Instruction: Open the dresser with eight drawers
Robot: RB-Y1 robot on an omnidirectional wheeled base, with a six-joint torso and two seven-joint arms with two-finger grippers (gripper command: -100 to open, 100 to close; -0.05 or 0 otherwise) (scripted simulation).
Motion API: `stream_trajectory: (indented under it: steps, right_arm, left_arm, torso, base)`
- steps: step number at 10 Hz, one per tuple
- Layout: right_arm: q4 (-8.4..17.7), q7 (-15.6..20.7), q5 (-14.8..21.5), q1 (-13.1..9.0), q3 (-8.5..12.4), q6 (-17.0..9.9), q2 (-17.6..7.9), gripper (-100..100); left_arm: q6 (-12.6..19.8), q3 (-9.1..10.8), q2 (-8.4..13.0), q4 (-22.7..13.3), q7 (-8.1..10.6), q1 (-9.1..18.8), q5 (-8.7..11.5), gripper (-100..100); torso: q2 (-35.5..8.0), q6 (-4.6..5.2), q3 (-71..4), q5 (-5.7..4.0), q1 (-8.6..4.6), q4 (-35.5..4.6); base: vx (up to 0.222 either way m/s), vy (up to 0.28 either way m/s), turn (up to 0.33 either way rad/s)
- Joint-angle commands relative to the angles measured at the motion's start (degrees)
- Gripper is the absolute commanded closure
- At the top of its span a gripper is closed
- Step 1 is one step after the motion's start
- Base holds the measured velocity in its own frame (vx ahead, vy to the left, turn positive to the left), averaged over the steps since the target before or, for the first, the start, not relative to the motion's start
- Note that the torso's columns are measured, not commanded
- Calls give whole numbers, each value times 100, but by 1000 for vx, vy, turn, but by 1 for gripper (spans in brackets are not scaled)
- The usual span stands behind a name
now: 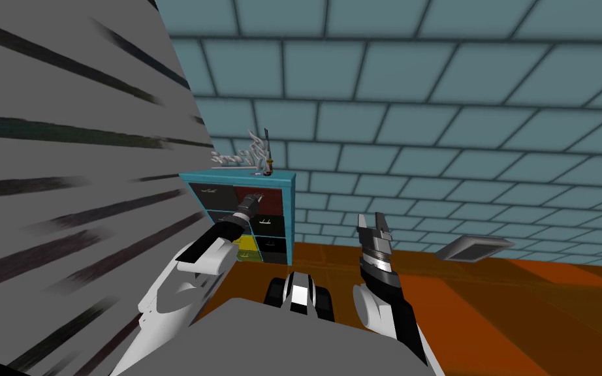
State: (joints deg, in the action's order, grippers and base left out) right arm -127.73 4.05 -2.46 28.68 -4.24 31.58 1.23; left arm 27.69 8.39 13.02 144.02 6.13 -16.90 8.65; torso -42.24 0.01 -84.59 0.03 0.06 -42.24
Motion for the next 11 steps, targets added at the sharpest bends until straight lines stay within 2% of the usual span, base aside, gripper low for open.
stream_trajectory:
  steps: [1, 4, 5, 9, 10, 11]
  right_arm:
    - [0, 0, 0, 0, 0, 0, 0, 0]
    - [0, 0, 0, -3, -1, -1, 1, 0]
    - [0, 0, 0, -3, -1, -1, 1, 0]
    - [0, 0, 0, -3, -1, -1, 1, 0]
    - [1, 0, 0, -3, -1, -1, 1, 0]
    - [1, 0, 0, -2, -1, -1, 1, 0]
  left_arm:
    - [105, 1, 36, 216, 27, -104, 45, 100]
    - [270, 15, 94, 523, 70, -249, 111, 100]
    - [235, 12, 90, 414, 63, -223, 107, 100]
    - [241, 29, 149, 507, 92, -263, 163, 100]
    - [538, 165, 270, 510, 183, -33, 251, -100]
    - [550, 165, 270, 510, 183, -33, 251, -100]
  torso:
    - [-3, 0, 1, -1, -2, -1]
    - [-42, -2, 26, -9, -15, -19]
    - [-35, -3, 19, -15, -19, -26]
    - [-40, 3, 24, -13, -24, -19]
    - [-37, 2, 22, -16, -22, -23]
    - [5, 1, -3, -12, -17, -10]
  base:
    - [-72, -9, 18]
    - [-142, -10, 16]
    - [-70, -13, 2]
    - [-169, -17, 20]
    - [-105, -9, 25]
    - [-3, -12, 10]
